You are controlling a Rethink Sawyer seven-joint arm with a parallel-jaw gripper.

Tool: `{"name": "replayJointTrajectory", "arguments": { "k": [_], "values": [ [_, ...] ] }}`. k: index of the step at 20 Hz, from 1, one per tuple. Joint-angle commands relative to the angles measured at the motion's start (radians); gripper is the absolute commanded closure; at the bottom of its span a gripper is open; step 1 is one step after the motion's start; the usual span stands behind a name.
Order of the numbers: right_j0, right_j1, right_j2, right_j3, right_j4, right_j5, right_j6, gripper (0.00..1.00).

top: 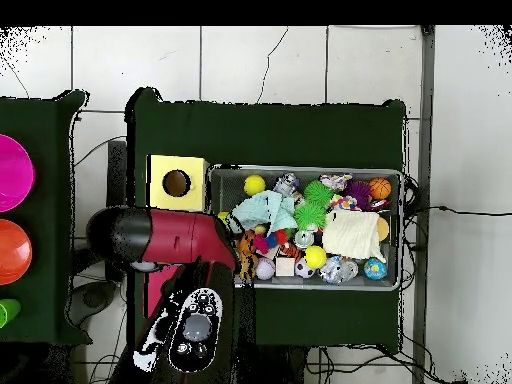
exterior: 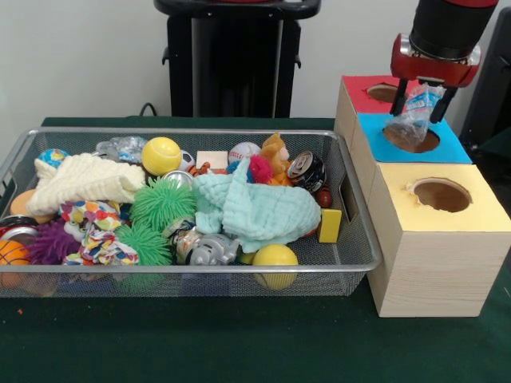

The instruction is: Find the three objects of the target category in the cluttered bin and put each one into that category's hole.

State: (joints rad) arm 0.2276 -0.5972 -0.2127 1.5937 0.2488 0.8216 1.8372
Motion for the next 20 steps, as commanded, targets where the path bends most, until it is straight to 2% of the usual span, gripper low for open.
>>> {"name": "replayJointTrajectory", "arguments": {
  "k": [1,8,20],
  "values": [
    [-0.017,0.003,0.018,0.007,-0.049,0.087,0.14,0.0],
    [-0.04,0.012,0.031,-0.081,-0.049,0.116,0.117,0.0],
    [-0.076,0.016,0.056,-0.188,-0.049,0.144,0.078,0.0]
  ]
}}
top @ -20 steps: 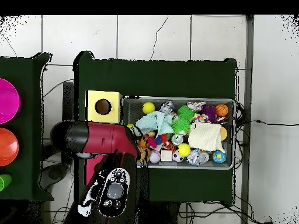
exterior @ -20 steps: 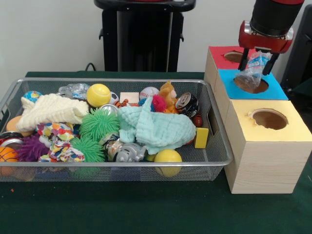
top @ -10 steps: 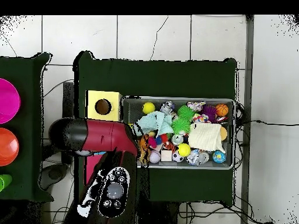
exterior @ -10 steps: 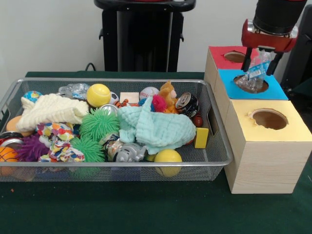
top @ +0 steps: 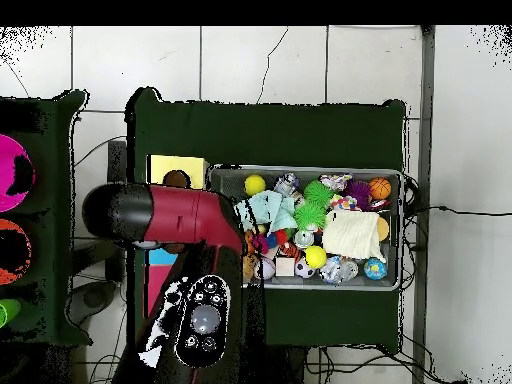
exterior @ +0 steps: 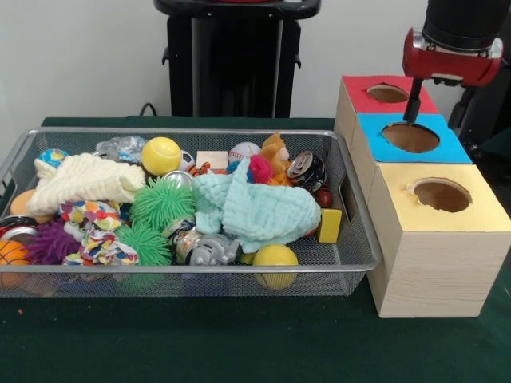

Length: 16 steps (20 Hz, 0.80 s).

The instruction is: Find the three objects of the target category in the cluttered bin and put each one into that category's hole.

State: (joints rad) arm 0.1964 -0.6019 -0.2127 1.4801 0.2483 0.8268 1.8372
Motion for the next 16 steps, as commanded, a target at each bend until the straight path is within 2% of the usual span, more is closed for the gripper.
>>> {"name": "replayJointTrajectory", "arguments": {
  "k": [1,3,12,16],
  "values": [
    [-0.045,0.017,0.056,-0.076,-0.05,0.144,0.076,0.0],
    [-0.048,0.003,0.054,-0.071,-0.054,0.157,0.07,0.0],
    [-0.097,-0.019,0.046,-0.133,-0.108,0.24,-0.001,0.0],
    [-0.131,-0.016,0.051,-0.197,-0.15,0.3,-0.045,0.0]
  ]
}}
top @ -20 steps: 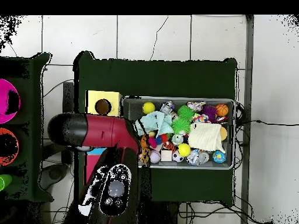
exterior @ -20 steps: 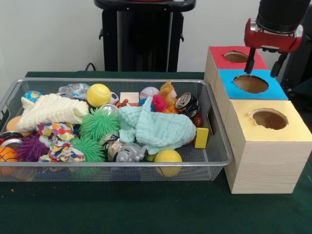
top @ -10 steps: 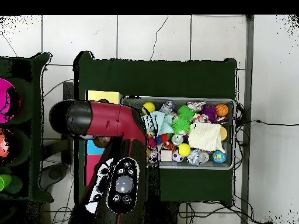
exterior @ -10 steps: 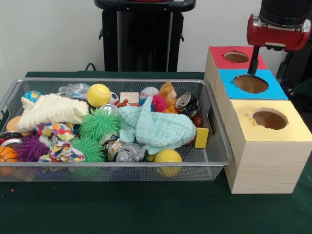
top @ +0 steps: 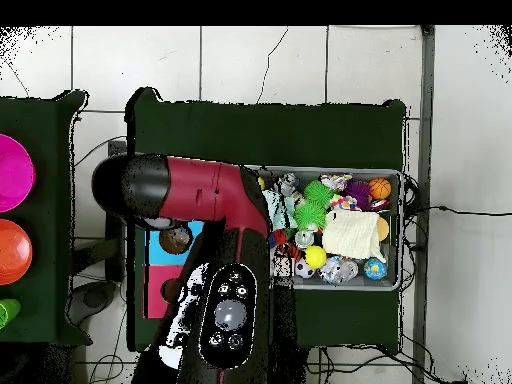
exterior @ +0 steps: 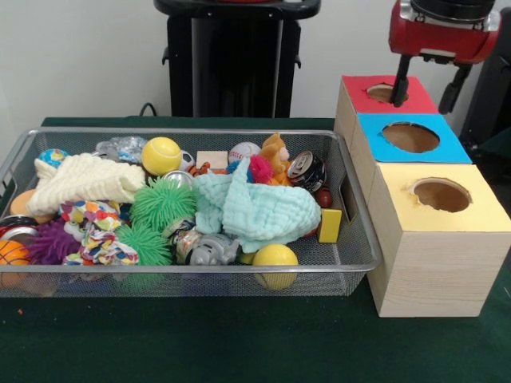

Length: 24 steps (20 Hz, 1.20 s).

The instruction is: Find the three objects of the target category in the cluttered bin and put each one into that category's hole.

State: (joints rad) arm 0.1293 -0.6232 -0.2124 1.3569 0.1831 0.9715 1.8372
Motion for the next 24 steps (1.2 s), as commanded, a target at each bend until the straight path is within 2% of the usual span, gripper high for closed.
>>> {"name": "replayJointTrajectory", "arguments": {
  "k": [1,11,24],
  "values": [
    [-0.072,0.004,0.053,-0.085,-0.096,0.166,-0.056,0.0],
    [-0.187,0.015,0.118,-0.132,-0.196,0.154,-0.188,0.0],
    [-0.362,0.007,0.235,-0.153,-0.313,0.152,-0.356,0.0]
  ]
}}
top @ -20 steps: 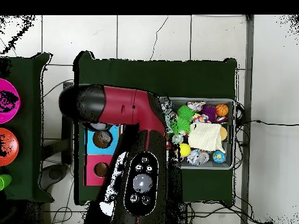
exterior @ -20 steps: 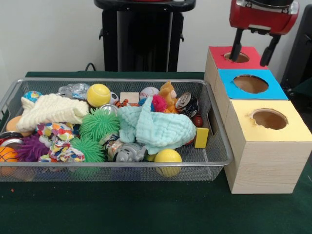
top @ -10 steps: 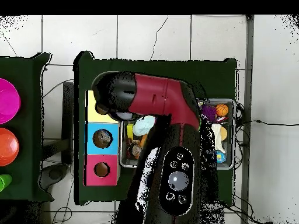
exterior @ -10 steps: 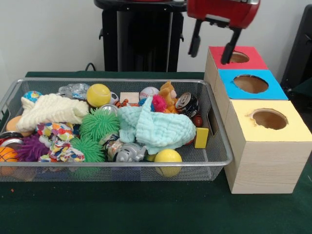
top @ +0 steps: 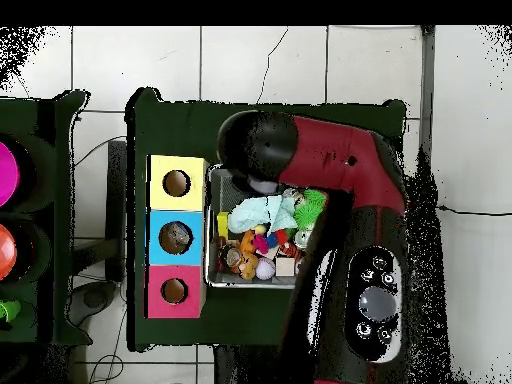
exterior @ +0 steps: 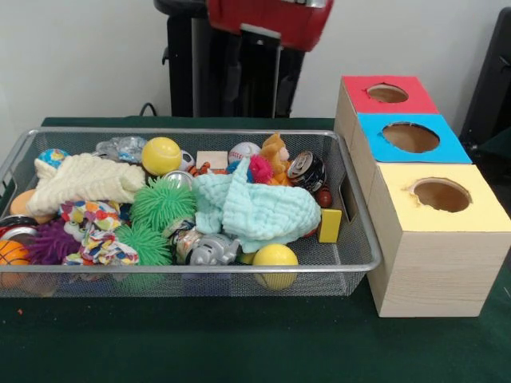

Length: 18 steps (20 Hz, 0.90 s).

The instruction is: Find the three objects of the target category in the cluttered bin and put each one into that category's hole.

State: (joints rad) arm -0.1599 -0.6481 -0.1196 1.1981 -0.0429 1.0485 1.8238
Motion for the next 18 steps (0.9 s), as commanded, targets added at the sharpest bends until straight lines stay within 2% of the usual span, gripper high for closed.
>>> {"name": "replayJointTrajectory", "arguments": {
  "k": [1,6,15,18],
  "values": [
    [-0.084,0.026,0.15,0.013,-0.096,0.075,-0.354,0.0],
    [-0.135,0.003,0.195,0.038,-0.148,0.072,-0.415,0.0],
    [-0.249,-0.019,0.297,0.112,-0.223,0.009,-0.552,0.0],
    [-0.286,-0.033,0.324,0.159,-0.24,-0.018,-0.591,0.0]
  ]
}}
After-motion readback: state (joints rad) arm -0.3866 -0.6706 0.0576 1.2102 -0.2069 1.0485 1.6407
